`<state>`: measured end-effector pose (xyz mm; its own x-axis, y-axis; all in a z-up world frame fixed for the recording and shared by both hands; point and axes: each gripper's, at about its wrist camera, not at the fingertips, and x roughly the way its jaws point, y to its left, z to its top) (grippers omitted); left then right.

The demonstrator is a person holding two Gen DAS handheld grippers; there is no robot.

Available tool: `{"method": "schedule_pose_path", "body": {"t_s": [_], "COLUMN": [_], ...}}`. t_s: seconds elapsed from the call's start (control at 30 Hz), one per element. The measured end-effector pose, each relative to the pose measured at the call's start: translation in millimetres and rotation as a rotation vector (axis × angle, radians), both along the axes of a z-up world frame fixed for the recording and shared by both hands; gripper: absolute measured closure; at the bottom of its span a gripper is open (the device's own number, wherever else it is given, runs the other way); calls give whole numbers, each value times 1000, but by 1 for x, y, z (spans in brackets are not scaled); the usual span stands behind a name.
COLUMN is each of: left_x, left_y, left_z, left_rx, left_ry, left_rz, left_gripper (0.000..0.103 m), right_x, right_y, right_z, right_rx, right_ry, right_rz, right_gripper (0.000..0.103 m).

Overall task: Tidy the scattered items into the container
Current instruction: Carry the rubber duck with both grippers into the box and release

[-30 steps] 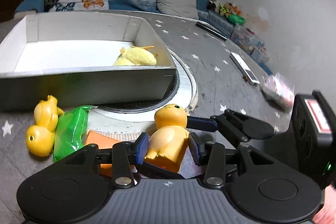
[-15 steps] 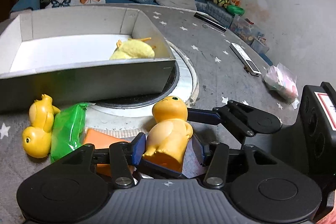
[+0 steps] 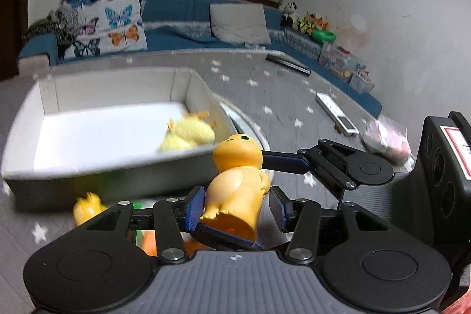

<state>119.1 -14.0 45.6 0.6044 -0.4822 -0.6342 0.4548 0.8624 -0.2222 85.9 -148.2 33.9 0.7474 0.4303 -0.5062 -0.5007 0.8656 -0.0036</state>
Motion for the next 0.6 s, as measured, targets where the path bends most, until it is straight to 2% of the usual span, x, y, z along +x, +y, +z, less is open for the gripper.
{"method": "schedule_pose_path", "body": {"t_s": [0.23, 0.6], "left_x": [26, 76], "left_y": [7, 24], "left_z": [18, 18], "left_rx": [11, 9], "left_ry": [-48, -28], "left_rz": [22, 48], "left_gripper": [52, 52], "right_x": [27, 81], "right_y": [8, 26], "right_z": [18, 22], "right_rx": [17, 21], "right_ry": [-50, -32], "right_rz": [14, 34], "right_gripper": [10, 10]}}
